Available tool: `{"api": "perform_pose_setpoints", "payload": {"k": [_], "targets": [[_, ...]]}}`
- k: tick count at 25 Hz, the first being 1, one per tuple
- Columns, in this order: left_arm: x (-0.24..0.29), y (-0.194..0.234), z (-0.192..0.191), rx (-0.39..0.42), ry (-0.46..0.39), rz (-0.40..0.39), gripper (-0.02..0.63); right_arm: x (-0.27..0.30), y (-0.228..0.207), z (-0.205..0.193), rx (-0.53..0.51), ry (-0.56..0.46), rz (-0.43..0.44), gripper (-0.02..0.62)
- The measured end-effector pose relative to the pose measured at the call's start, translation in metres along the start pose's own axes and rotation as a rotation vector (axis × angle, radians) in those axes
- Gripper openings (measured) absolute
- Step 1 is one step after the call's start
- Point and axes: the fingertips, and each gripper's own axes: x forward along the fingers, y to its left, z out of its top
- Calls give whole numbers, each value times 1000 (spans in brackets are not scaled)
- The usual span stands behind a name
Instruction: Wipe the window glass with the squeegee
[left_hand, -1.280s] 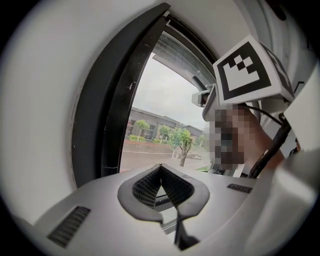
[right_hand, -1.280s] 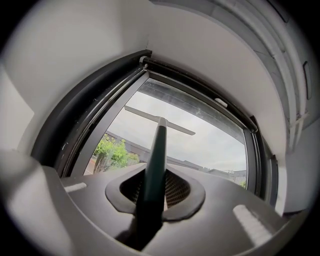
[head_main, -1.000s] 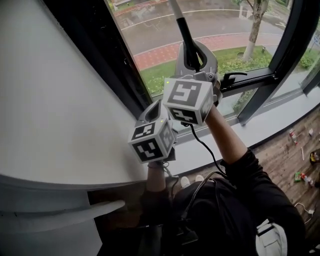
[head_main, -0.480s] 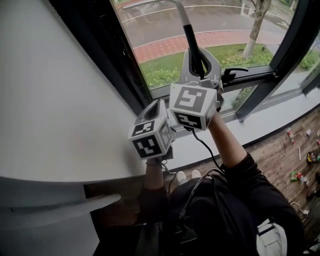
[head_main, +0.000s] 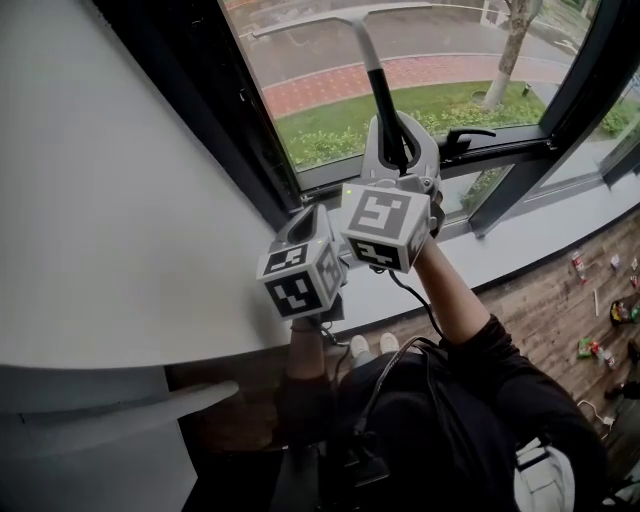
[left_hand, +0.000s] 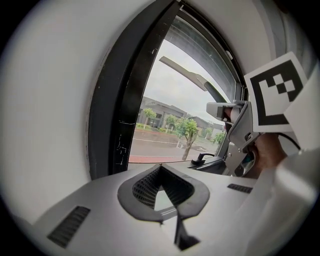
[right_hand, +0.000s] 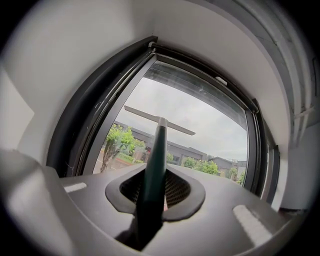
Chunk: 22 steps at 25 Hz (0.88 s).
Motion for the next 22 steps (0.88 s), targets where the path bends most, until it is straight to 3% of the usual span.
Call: {"api": "perform_pose_setpoints", "payload": {"k": [22], "targets": [[10, 8, -44, -24, 94, 1, 3, -21, 28, -66, -2, 133, 58, 63]]}}
